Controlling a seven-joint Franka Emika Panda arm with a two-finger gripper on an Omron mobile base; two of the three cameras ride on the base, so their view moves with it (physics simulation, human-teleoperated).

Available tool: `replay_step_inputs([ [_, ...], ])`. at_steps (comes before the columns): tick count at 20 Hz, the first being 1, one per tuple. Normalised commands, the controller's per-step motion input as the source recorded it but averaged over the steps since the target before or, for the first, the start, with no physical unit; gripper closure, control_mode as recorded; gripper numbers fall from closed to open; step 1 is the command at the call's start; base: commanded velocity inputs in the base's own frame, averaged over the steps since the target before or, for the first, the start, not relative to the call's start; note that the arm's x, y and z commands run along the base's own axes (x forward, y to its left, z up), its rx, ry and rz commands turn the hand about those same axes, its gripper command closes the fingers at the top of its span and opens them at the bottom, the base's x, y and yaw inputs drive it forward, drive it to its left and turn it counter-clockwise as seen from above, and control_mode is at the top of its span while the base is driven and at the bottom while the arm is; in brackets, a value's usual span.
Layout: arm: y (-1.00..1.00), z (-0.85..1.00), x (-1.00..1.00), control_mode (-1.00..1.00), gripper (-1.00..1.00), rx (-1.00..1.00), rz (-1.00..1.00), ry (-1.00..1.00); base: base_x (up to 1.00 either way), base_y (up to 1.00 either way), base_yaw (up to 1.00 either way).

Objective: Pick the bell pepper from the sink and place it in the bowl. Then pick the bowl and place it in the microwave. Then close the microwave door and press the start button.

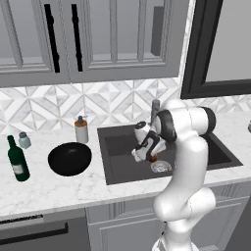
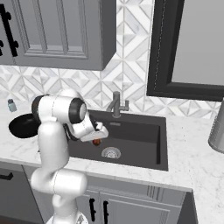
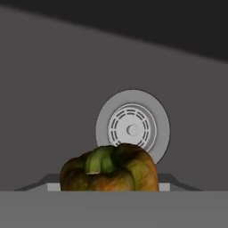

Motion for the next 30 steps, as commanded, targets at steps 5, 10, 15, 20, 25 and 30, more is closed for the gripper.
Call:
replay_step_inputs([
  [5, 0.24, 1.0, -0.04, -1.0, 1.0, 0.0, -0.13, 0.0, 0.0, 0.0, 0.0],
  [10, 0.42, 0.96, -0.38, -1.0, 1.0, 0.0, -0.15, -0.03, 0.0, 0.0, 0.0],
  [15, 0.63, 0.53, -0.8, -1.0, 1.0, 0.04, -0.17, -0.14, 0.0, 0.0, 0.0],
  [20, 0.65, 0.35, -0.74, -1.0, 1.0, 0.09, -0.06, -0.25, 0.0, 0.0, 0.0],
  [25, 0.58, 0.61, -0.31, -1.0, 1.0, 0.1, 0.0, -0.17, 0.0, 0.0, 0.0],
  [30, 0.52, 1.0, 0.0, -1.0, 1.0, 0.16, 0.0, -0.01, 0.0, 0.0, 0.0],
])
